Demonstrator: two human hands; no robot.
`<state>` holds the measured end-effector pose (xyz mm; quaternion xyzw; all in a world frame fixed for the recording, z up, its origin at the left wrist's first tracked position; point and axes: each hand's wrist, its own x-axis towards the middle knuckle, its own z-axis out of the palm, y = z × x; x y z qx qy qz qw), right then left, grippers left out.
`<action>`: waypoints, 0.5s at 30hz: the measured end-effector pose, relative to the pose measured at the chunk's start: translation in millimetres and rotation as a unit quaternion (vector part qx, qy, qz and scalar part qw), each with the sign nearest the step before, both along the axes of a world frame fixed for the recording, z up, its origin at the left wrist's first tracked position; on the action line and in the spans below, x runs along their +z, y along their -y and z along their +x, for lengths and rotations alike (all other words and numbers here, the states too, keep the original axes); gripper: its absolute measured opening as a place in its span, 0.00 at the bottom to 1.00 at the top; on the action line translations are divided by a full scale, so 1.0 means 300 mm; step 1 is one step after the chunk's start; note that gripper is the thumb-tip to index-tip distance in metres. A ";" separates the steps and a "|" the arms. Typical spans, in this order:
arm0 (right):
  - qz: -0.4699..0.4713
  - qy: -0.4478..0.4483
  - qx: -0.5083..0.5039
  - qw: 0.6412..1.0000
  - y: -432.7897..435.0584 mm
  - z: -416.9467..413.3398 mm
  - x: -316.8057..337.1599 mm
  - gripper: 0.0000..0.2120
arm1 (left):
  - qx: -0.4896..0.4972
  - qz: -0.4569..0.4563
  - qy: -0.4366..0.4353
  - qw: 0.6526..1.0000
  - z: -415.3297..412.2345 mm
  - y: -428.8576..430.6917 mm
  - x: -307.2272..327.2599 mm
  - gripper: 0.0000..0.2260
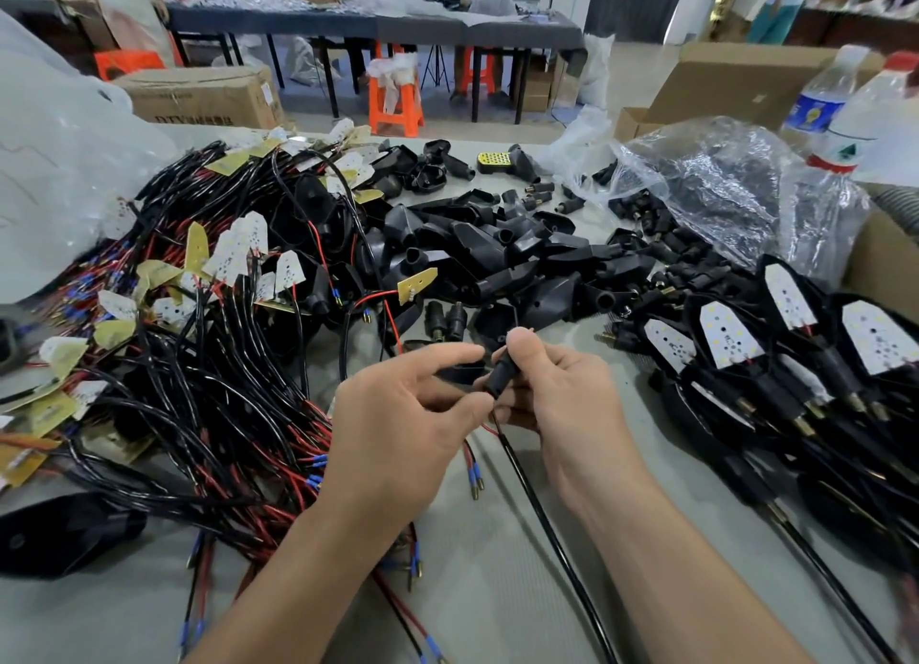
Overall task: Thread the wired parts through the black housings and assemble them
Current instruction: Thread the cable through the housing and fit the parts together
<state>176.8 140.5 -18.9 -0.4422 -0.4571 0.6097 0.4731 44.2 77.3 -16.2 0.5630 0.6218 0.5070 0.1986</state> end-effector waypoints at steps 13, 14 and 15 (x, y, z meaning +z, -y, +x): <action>0.055 0.048 -0.026 0.997 -0.023 0.011 -0.027 0.20 | 0.040 0.035 -0.025 0.998 0.047 0.007 -0.019 0.15; 0.048 0.025 -0.040 0.998 -0.028 0.016 -0.024 0.19 | 0.040 0.016 0.003 0.999 0.039 -0.002 -0.022 0.15; 0.037 0.000 -0.051 0.998 -0.030 0.020 -0.020 0.18 | 0.034 -0.008 0.036 0.999 0.031 -0.011 -0.026 0.13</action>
